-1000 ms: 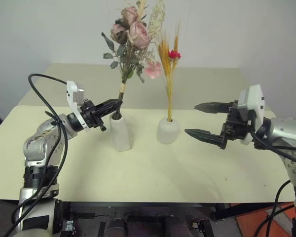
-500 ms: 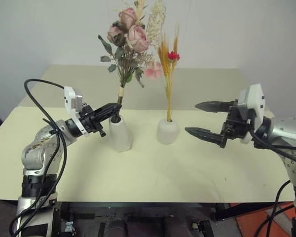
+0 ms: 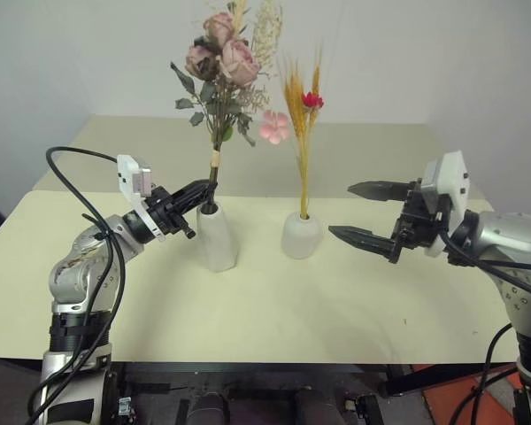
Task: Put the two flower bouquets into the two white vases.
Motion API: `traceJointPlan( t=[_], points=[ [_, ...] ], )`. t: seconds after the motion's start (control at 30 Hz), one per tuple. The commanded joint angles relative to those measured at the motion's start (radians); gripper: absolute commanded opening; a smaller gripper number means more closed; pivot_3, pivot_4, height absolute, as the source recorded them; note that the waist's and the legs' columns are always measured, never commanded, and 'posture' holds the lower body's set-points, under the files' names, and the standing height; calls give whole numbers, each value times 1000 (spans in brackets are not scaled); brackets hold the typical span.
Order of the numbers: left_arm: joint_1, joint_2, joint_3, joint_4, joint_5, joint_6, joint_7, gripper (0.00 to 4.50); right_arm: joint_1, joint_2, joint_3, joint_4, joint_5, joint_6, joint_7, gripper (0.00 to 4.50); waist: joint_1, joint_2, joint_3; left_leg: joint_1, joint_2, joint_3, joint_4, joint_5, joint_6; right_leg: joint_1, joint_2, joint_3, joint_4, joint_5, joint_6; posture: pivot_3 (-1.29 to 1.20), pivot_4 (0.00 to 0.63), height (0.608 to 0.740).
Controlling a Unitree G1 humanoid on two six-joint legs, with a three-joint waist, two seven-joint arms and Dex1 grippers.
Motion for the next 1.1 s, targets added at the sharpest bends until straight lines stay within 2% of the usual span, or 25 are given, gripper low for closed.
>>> traceJointPlan(
  t=[0.03,0.33,0.67,1.1],
  points=[
    [-28,-23,18,-4,0,-50,12,24,-25,4,-14,-18,-3,-23,-13,4500,1,0,0,0,0,0,0,0,0,0,0,0,0,0,0,0,150,740],
    [22,-78,4,-27,38,-155,26,24,-24,8,-18,-20,-7,-21,-23,4500,0,0,0,0,0,0,0,0,0,0,0,0,-1,0,0,0,150,740],
    [100,-99,-24,-73,56,-189,25,24,-34,12,-14,-15,-11,-21,-29,4500,0,0,0,0,0,0,0,0,0,0,0,0,-1,0,0,0,150,740],
    [50,-98,-24,-23,88,-231,43,24,-50,32,-4,-10,-29,-19,-36,4500,0,0,0,0,0,0,0,0,0,0,0,0,-2,0,0,0,150,740]
  ],
)
